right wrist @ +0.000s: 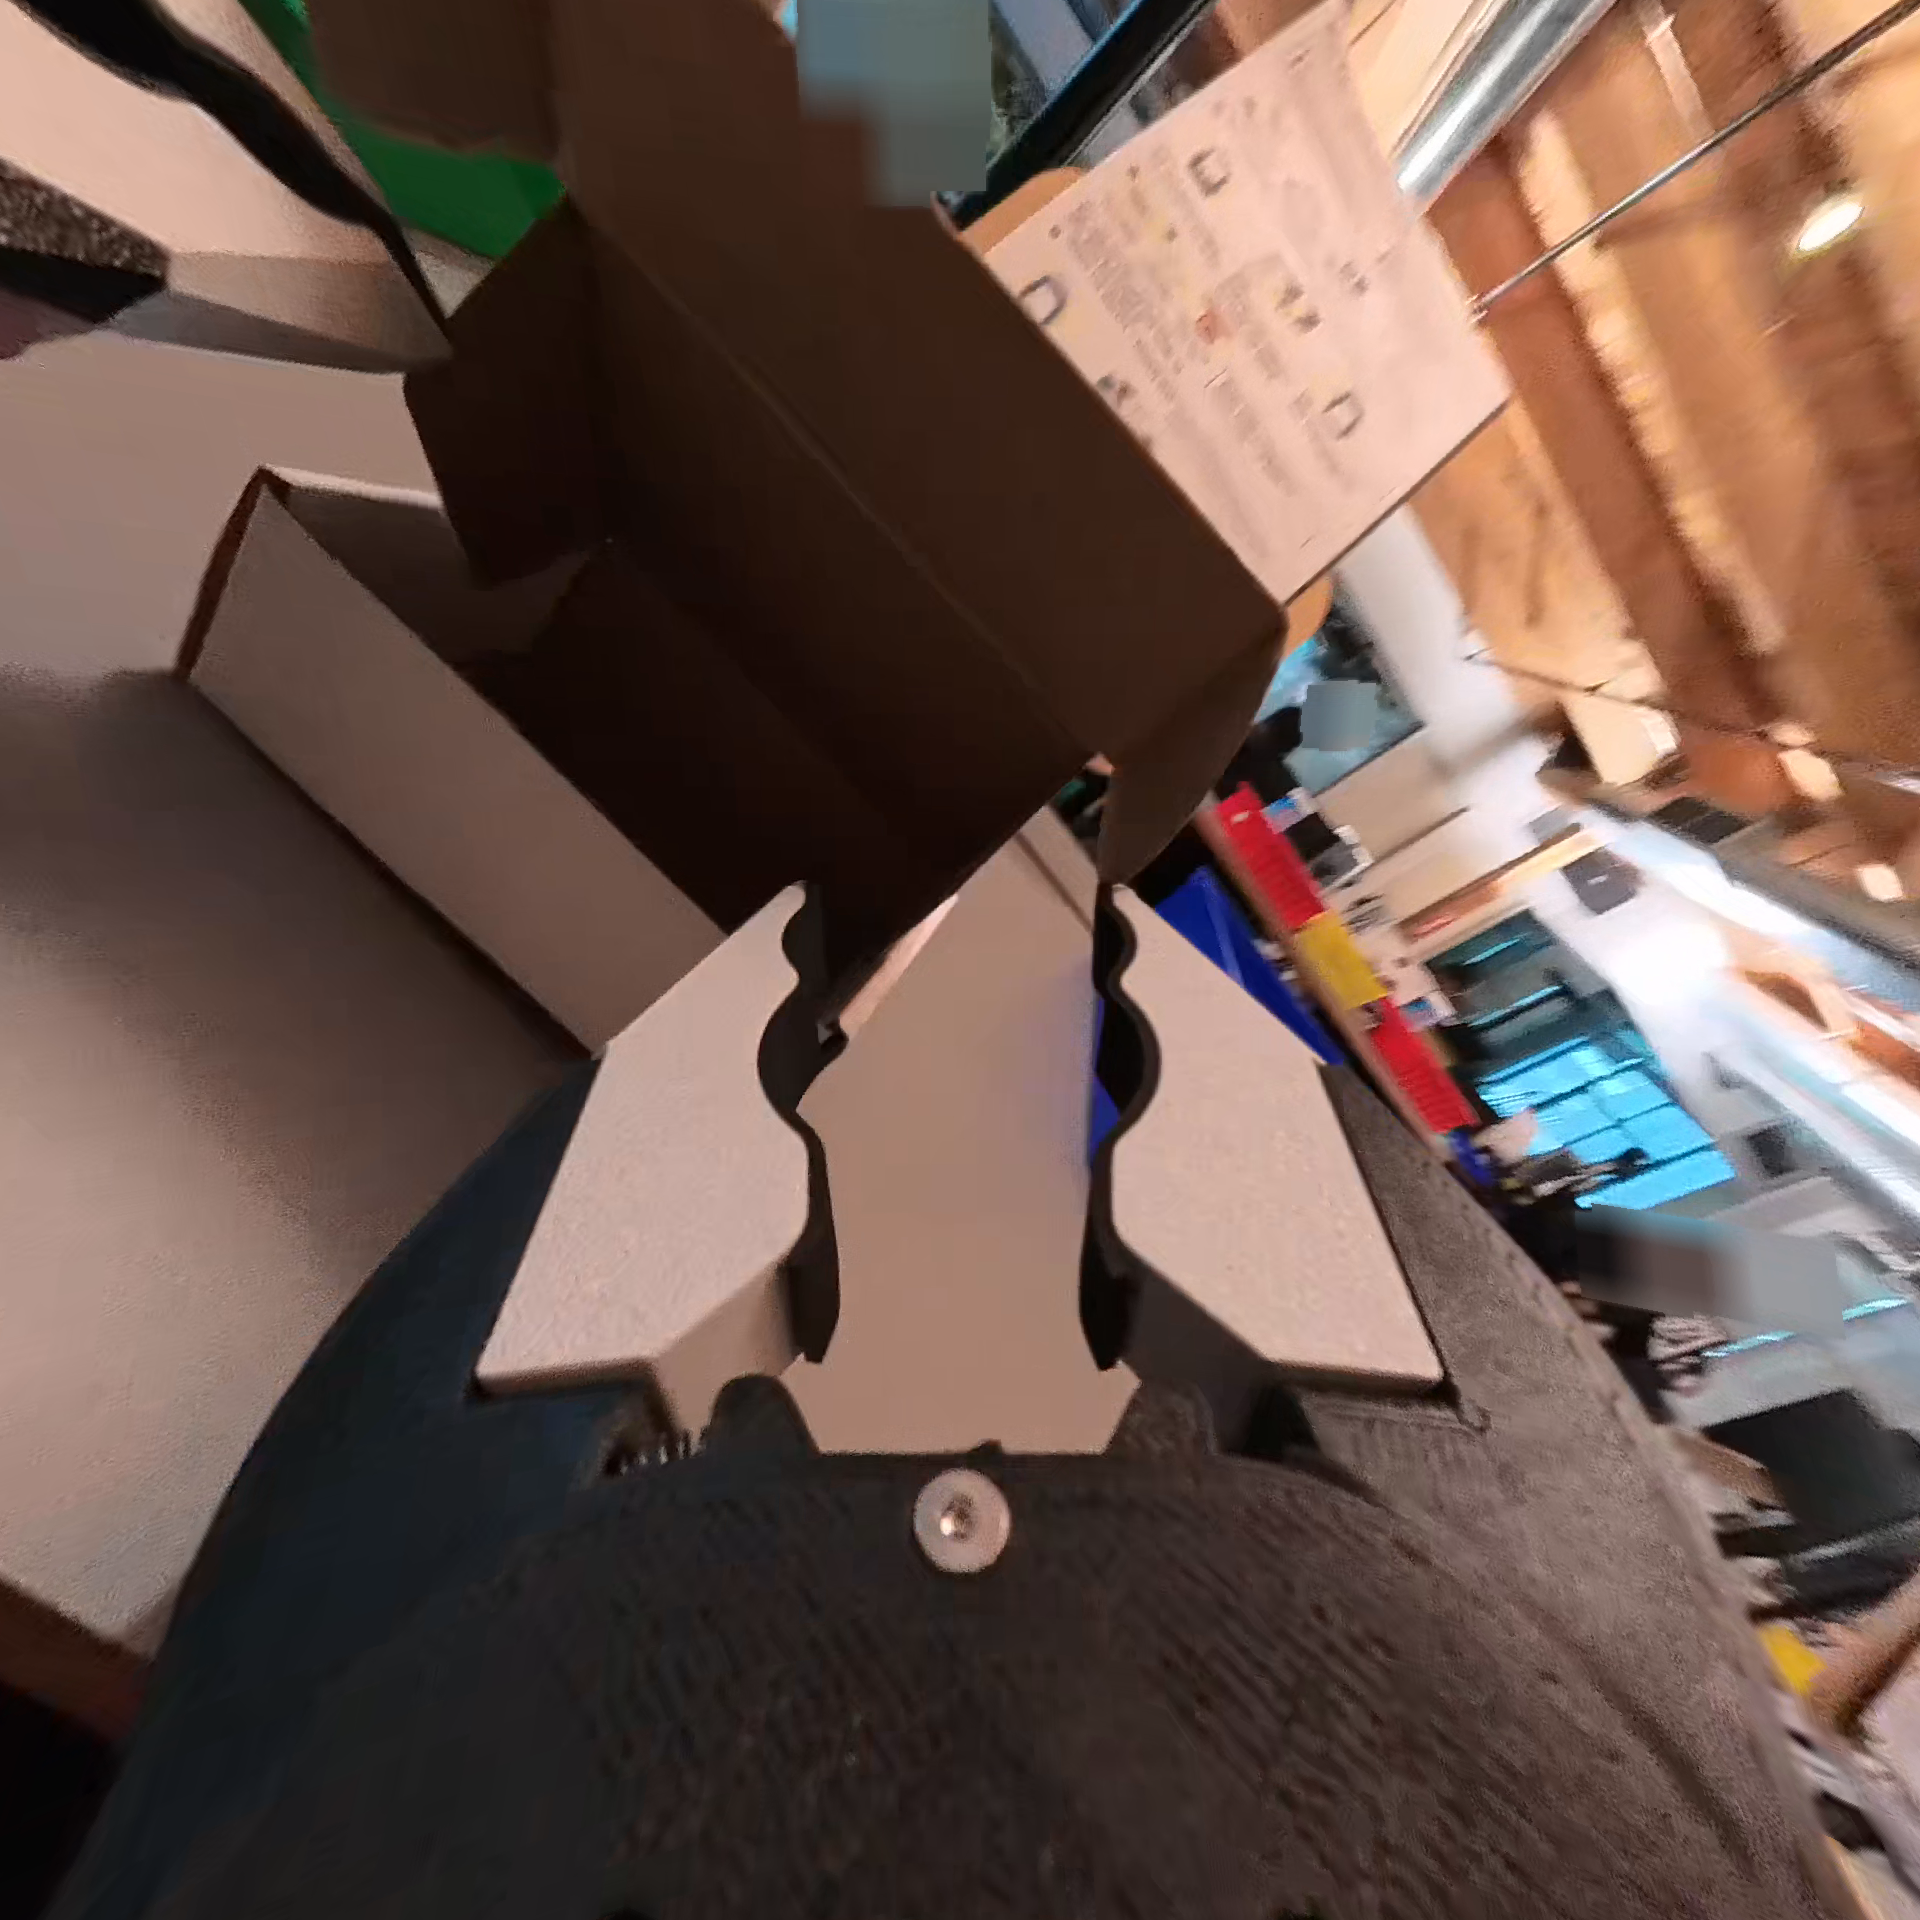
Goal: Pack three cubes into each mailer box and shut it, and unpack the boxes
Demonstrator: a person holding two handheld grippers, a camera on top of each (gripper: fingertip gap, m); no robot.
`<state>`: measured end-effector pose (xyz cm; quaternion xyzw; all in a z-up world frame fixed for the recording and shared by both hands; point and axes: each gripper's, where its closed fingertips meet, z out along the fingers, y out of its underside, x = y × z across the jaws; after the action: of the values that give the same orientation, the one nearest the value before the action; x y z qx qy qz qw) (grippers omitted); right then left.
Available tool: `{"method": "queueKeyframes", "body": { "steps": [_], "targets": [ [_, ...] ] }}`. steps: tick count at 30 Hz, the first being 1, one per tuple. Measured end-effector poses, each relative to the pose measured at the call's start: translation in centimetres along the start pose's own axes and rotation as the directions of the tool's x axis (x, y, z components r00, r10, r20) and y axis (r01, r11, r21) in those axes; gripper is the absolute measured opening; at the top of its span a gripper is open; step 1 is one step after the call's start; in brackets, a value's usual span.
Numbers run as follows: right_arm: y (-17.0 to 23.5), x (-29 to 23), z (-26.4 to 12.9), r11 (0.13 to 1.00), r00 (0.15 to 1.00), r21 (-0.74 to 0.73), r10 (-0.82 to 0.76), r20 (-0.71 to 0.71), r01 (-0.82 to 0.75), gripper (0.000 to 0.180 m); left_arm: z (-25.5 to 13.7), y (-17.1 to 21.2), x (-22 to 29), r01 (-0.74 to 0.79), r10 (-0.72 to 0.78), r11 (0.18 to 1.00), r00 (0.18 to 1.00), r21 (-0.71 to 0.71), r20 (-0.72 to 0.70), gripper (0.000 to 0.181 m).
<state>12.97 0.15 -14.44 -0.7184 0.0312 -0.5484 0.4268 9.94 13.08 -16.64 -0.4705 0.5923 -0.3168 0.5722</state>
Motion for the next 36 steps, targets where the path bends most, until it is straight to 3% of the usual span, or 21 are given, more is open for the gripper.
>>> {"method": "queueKeyframes", "body": {
  "steps": [2, 5, 11, 17, 19, 22, 26, 30, 33, 36],
  "targets": [
    [-1.2, 0.6, -0.3, 0.999, 0.999, 0.027, -0.015, -0.028, 0.016, 0.054, 0.1, 0.2, 0.0, 0.008, -0.008, 1.0, 1.0, -0.013, -0.016, 0.0],
    [-1.8, -0.8, -0.8, 0.999, 0.994, 0.019, 0.044, 0.104, -0.046, 0.052, 0.2, 0.8, 0.2, 0.02, -0.022, 0.999, 0.999, -0.046, -0.035, 0.0],
    [2.5, -1.7, 0.4, 0.971, 0.952, -0.158, 0.214, 0.219, -0.182, 0.036, 1.1, 0.1, 2.6, 0.0, -0.002, 1.0, 0.996, -0.022, -0.09, 0.0],
    [3.7, -3.4, -1.1, 0.825, 0.735, -0.308, 0.563, 0.379, -0.473, 0.038, 1.3, -0.5, 3.7, -0.003, 0.002, 1.0, 0.995, -0.014, -0.099, 0.0],
    [3.7, -2.8, -1.9, 0.81, 0.725, -0.298, 0.585, 0.363, -0.505, 0.043, 0.7, -0.6, 3.1, 0.026, -0.026, 1.0, 0.995, -0.003, -0.094, 0.0],
    [1.9, 0.7, -2.7, 0.905, 0.88, -0.1, 0.426, 0.209, -0.414, 0.041, -0.1, -1.2, 1.1, 0.049, -0.048, 0.999, 0.997, 0.02, -0.052, 0.001],
    [-1.8, 2.0, -1.2, 0.976, 0.967, 0.024, 0.21, 0.146, -0.216, 0.059, -0.5, -2.6, -0.8, 0.055, -0.054, 0.997, 0.998, 0.053, -0.022, 0.013],
    [-3.3, 1.6, 0.9, 0.99, 0.989, 0.044, -0.133, 0.058, 0.131, 0.044, -0.1, -2.0, -2.5, 0.035, -0.036, 0.999, 0.999, 0.02, 0.024, 0.021],
    [-3.2, 0.5, 1.6, 0.982, 0.978, 0.043, -0.185, 0.1, 0.181, 0.008, 0.0, -1.8, -2.5, 0.046, -0.046, 0.999, 0.999, 0.018, -0.004, 0.03],
    [-3.0, 0.3, 1.5, 0.984, 0.971, 0.042, -0.176, 0.16, 0.171, 0.005, 0.1, -1.2, -1.9, 0.005, -0.005, 1.0, 1.0, 0.009, -0.029, 0.028]
  ]
}}
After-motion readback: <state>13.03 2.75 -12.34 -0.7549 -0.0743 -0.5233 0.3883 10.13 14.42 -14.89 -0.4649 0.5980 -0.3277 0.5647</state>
